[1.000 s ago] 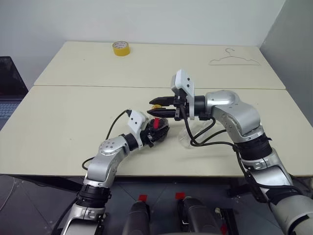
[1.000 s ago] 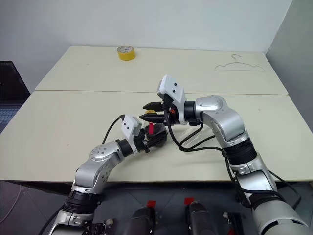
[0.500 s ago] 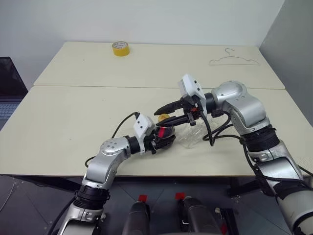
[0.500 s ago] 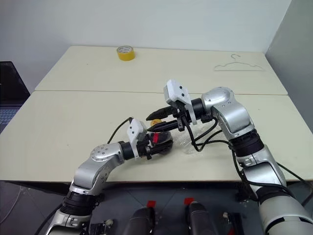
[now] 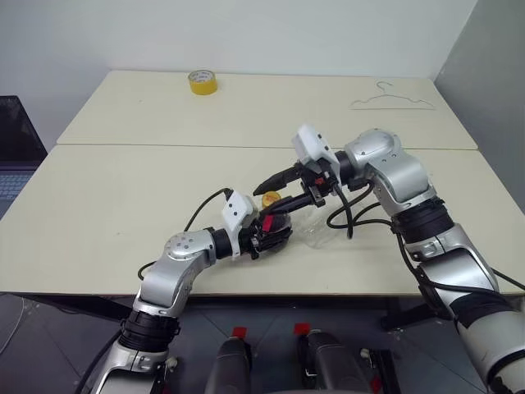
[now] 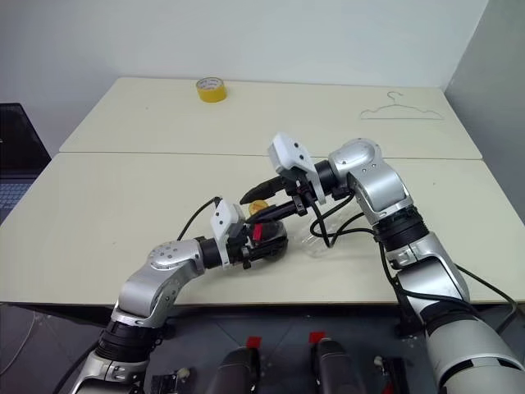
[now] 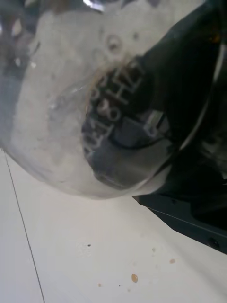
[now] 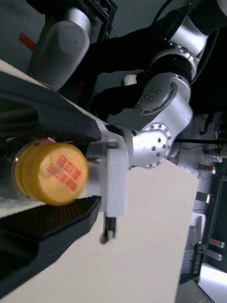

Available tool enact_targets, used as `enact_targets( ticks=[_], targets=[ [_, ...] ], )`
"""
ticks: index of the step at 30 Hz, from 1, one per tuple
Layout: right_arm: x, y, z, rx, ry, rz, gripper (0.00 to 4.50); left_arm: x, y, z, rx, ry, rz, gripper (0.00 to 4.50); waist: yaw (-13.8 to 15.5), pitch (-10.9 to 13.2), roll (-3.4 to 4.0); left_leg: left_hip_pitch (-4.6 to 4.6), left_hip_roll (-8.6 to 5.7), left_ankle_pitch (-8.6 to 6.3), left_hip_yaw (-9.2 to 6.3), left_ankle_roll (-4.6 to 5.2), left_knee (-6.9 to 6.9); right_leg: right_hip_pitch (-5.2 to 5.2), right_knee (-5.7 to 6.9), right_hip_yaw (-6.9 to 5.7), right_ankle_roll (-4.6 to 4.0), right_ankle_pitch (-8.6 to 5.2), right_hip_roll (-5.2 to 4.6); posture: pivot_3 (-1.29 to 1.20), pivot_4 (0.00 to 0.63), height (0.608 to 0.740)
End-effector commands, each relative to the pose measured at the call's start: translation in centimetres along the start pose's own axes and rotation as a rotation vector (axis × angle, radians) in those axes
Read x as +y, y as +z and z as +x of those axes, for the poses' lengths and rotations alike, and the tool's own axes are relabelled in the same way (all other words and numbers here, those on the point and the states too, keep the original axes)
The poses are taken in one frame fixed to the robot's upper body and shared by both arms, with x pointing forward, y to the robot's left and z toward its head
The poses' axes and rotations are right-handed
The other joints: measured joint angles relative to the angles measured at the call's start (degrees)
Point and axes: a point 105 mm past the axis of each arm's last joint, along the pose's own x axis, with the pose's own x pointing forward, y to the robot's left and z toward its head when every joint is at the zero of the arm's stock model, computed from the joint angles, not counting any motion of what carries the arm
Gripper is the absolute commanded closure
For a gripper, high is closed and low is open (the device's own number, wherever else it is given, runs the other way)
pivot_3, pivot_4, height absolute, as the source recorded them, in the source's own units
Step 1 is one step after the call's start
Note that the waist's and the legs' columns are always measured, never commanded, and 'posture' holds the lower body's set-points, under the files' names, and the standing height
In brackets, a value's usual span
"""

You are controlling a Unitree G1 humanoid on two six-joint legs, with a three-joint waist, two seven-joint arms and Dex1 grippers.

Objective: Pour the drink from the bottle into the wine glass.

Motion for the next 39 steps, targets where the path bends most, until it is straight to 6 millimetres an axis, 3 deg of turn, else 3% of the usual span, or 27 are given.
enact_targets(
  ticks=[1,4,5,9,15,20,27,39],
  targets=[
    [0.2,0.7,-0.3,-0.01,0.013,-0.008,1.22,0.4,2.4,0.1,-0.074,0.021,0.085,1.98,0.04,0.0,0.0,0.0,0.0,0.0,0.0,0.0,0.0,0.0,0.0,-0.01,0.0,0.0,0.0,0.0,0.15,0.74],
    [0.1,1.0,-0.4,-0.025,-0.002,-0.003,0.16,0.8,2.5,0.2,-0.077,0.042,0.095,1.98,0.05,0.0,0.0,-0.01,0.0,0.0,-0.01,0.0,0.0,0.0,-0.01,-0.01,0.0,0.0,0.0,0.0,0.15,0.74],
    [0.1,1.2,-0.5,-0.035,-0.01,0.0,0.04,0.9,2.6,0.2,-0.081,0.05,0.098,1.98,0.05,0.0,0.0,-0.01,0.0,0.0,0.0,0.0,0.0,-0.01,-0.01,-0.01,0.0,0.0,0.0,0.0,0.15,0.74],
    [-0.5,2.3,-1.1,-0.086,-0.066,-0.005,0.04,1.7,2.5,0.2,-0.08,0.095,0.115,1.98,0.05,0.0,0.0,-0.01,0.0,0.0,-0.01,0.0,0.0,0.0,0.0,-0.01,0.0,0.0,0.0,0.0,0.15,0.74],
    [-3.0,4.2,-3.4,-0.226,-0.365,0.037,0.04,3.1,2.2,0.2,-0.084,0.21,0.122,1.98,0.06,0.0,0.0,-0.02,0.0,0.0,-0.01,0.0,0.0,-0.01,0.01,-0.01,0.0,0.01,0.0,0.0,0.15,0.74],
    [-3.7,5.4,-3.6,-0.37,-0.568,0.147,0.04,3.8,2.4,0.6,-0.124,0.31,0.099,1.98,0.13,0.0,0.0,-0.04,0.0,0.0,0.01,0.0,-0.01,-0.01,0.02,0.02,-0.01,0.01,-0.02,0.0,0.15,0.74],
    [-4.8,4.9,-3.3,-0.39,-0.87,0.273,0.04,5.0,2.8,1.1,-0.167,0.431,0.086,1.98,0.13,0.0,0.0,-0.02,0.0,0.0,0.0,0.0,0.04,-0.02,0.12,0.03,-0.03,0.03,-0.01,0.0,0.15,0.74],
    [-4.6,2.5,-0.2,-0.285,-1.023,0.347,0.04,5.5,2.5,1.9,-0.17,0.483,0.057,1.98,0.11,-0.01,0.0,-0.03,0.0,0.01,0.01,0.0,0.04,0.0,0.06,0.04,0.0,0.05,0.0,0.0,0.15,0.74]
  ],
)
